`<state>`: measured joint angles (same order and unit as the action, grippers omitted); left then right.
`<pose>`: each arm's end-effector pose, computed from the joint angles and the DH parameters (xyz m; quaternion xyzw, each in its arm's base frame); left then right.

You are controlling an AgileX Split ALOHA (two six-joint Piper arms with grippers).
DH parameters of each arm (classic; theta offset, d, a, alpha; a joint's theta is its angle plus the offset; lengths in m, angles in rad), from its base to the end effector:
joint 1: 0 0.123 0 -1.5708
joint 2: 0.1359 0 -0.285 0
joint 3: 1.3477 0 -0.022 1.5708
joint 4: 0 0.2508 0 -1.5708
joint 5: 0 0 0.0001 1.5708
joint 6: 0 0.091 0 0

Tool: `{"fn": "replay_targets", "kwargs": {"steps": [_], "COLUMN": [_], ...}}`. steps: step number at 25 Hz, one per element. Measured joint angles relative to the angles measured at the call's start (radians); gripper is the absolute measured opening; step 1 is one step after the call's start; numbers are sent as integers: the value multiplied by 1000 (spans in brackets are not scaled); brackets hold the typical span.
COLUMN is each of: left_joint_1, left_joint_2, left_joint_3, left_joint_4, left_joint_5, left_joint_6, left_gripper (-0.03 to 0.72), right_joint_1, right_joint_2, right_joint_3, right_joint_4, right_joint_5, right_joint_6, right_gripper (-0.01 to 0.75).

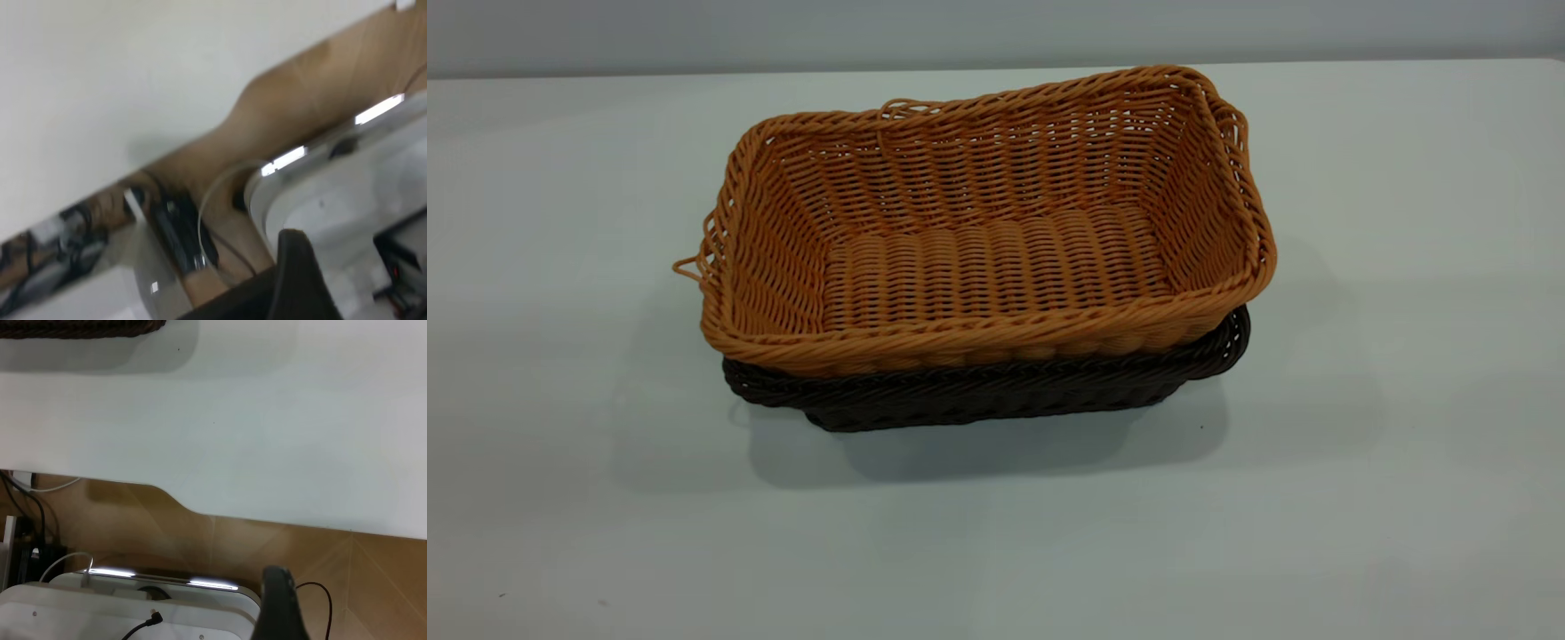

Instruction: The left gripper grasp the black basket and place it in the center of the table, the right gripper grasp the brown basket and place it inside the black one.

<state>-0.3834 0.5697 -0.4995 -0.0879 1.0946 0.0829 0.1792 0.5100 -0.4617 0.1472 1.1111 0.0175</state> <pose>0.0682 -0.0352 0.2542 0.2141 0.9449 -0.0788 0.2347 0.0624 0.0235 0.2472 -0.0627 0.9645 0.0957 0.2378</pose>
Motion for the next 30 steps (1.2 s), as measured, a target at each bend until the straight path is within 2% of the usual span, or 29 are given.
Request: {"fn": "replay_targets", "kwargs": {"steps": [2, 3, 15, 17, 22, 25, 27, 30], "left_joint_1": [0, 0, 12, 56, 264, 366, 403, 420], "left_joint_2": [-61, -95, -480, -535, -589, -589, -589, -589], "left_joint_3": [0, 0, 0, 0, 0, 0, 0, 0], "left_joint_4": [0, -1, -1, -1, -1, -1, -1, -1], "left_joint_5": [5, 8, 32, 38, 46, 47, 47, 47], "left_joint_6": [0, 0, -1, -1, -1, -1, -1, -1], "left_gripper": [404, 375, 403, 403, 403, 403, 403, 403], "right_joint_1": [0, 0, 0, 0, -3, -52, -93, -133], "right_joint_2": [0, 0, 0, 0, -6, -51, -109, -227], "right_joint_3": [0, 0, 0, 0, 0, 0, 0, 0], "right_joint_4": [0, 0, 0, 1, 1, 6, 6, 6], "right_joint_5": [0, 0, 0, 0, 0, 0, 0, 1], "right_joint_6": [0, 0, 0, 0, 0, 0, 0, 0], "right_gripper": [458, 458, 458, 458, 458, 458, 458, 458]}}
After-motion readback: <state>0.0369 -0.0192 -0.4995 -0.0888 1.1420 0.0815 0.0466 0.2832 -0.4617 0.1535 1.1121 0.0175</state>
